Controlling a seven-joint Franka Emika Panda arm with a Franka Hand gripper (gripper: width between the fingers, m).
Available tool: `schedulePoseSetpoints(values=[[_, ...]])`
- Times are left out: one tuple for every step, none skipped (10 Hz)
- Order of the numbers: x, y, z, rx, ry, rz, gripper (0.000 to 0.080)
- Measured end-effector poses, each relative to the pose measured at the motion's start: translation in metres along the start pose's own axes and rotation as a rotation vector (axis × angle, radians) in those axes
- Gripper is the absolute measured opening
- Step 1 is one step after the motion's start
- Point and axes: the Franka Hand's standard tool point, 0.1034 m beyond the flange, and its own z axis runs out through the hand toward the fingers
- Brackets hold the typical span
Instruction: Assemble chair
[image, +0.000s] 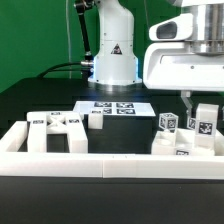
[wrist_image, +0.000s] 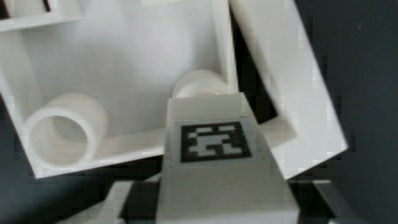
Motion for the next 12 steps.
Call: schedulePoseSetpoints(values=[[0.005, 0.006, -0.001, -0.014, 0.015, 0.099, 0.0295], [0.008, 0.011, -0.002, -0.026, 0.024, 0.163, 0.0295], [0.012, 0.016, -0.003, -0.037, 0.035, 0.263, 0.0297], [0.016, 0.021, -0.004, -0.046, 0.047, 0.347, 0.0297], [0.018, 0.023, -0.005, -0.049, 0.052, 0.37, 0.0297], [0.019, 0.025, -0.004, -0.051, 0.055, 0.396, 0.0297], [0.02, 0.026, -0.005, -0.051, 0.057, 0.406, 0.0297], [0.02, 0.026, -0.004, -0.051, 0.056, 0.397, 0.0297], [0.02, 0.026, -0.004, -0.052, 0.055, 0.361, 0.0383], [0.02, 0.025, -0.005, -0.051, 0.055, 0.321, 0.0567], [0.02, 0.024, -0.005, -0.055, 0.055, 0.231, 0.0567], [0.018, 0.022, -0.005, -0.058, 0.051, 0.112, 0.0633]])
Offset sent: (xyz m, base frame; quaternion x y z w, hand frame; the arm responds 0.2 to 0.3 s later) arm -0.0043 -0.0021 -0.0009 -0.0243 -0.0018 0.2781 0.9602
